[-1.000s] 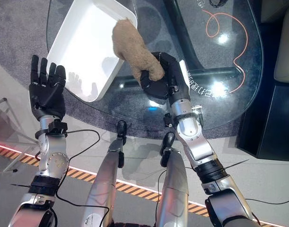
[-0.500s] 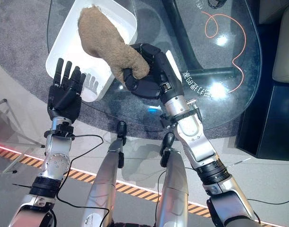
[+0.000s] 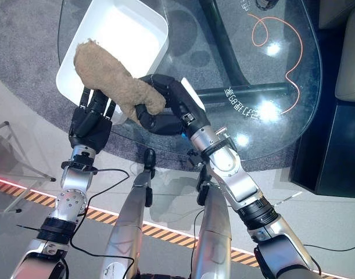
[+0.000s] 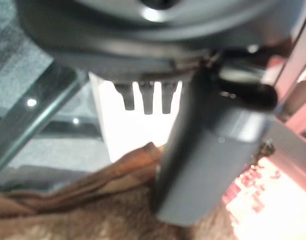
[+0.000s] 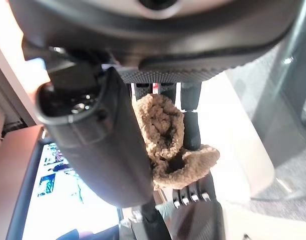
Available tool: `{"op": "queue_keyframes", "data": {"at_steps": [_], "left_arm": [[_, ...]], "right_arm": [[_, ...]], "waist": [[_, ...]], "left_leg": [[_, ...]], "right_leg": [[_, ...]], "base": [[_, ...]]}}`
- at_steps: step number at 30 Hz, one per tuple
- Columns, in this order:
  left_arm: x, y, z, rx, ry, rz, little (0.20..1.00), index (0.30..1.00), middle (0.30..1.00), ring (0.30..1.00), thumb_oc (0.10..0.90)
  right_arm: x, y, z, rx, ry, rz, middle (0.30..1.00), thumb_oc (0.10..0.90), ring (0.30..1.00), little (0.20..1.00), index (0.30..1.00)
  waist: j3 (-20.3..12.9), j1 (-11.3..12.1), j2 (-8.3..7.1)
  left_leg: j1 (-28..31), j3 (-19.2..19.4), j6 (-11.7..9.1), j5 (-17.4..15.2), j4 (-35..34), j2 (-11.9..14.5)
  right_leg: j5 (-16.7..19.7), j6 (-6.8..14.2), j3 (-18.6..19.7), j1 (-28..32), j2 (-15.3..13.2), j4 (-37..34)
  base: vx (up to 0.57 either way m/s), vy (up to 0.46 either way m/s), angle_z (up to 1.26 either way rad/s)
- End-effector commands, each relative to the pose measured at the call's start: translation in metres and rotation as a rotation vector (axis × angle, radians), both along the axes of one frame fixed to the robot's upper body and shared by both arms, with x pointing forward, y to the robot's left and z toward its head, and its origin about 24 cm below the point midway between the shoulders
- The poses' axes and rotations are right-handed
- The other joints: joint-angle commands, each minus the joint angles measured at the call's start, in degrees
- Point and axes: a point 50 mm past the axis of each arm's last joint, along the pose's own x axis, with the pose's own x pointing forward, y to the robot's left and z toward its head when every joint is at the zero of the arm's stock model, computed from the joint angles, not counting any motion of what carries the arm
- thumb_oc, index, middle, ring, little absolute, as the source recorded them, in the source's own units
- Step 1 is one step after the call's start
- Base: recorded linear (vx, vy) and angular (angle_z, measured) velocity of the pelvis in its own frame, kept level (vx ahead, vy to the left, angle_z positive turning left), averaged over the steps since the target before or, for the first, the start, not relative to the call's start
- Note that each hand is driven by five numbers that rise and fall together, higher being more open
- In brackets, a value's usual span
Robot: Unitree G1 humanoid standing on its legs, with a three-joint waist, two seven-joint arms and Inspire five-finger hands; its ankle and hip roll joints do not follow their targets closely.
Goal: Wipe the table with a cloth and put it in the basket.
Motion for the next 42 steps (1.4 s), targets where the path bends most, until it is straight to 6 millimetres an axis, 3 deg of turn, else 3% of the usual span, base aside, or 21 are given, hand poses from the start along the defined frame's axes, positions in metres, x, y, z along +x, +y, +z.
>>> {"op": "queue_keyframes", "data": {"at_steps": [1,15,23,42], "left_arm": [[-0.010,-0.006,0.053,0.010,-0.299,-0.072,0.900,0.900,0.900,0.900,0.800],[-0.019,-0.018,0.071,0.017,-0.470,-0.195,0.900,0.900,0.900,0.900,0.800],[-0.020,-0.021,0.073,0.031,-0.466,-0.213,0.900,0.900,0.900,0.900,0.800],[-0.026,-0.024,0.075,0.061,-0.498,-0.269,0.900,0.900,0.900,0.900,0.800]], "right_arm": [[-0.053,0.039,0.076,0.092,-0.355,0.345,0.300,0.100,0.300,0.200,0.300],[-0.042,0.039,0.064,0.050,-0.289,0.291,0.300,0.100,0.300,0.200,0.300],[-0.038,0.025,0.068,0.180,-0.294,0.206,0.300,0.100,0.300,0.200,0.300],[-0.026,0.014,0.056,0.173,-0.217,0.072,0.300,0.100,0.300,0.200,0.300]], "waist": [[-1.56,-0.30,-0.55],[-1.56,-0.31,-0.61],[-1.56,-0.78,-0.73],[-1.56,-1.07,-0.66]], "left_leg": [[2.41,4.06,3.90,-4.70,6.36,-3.54],[2.67,4.04,3.97,-4.53,5.70,-3.80],[2.85,4.07,4.08,-4.61,5.56,-3.93],[3.16,4.20,4.26,-4.38,4.78,-4.08]], "right_leg": [[9.35,2.21,0.11,4.05,2.63,-9.80],[9.78,2.27,0.29,3.95,2.79,-10.41],[9.84,2.35,0.60,3.99,3.09,-10.55],[10.17,2.32,0.70,4.14,3.13,-11.17]], "base": [[0.00,0.000,0.00],[0.00,0.000,0.00],[0.00,0.000,0.00],[0.00,0.000,0.00]]}}
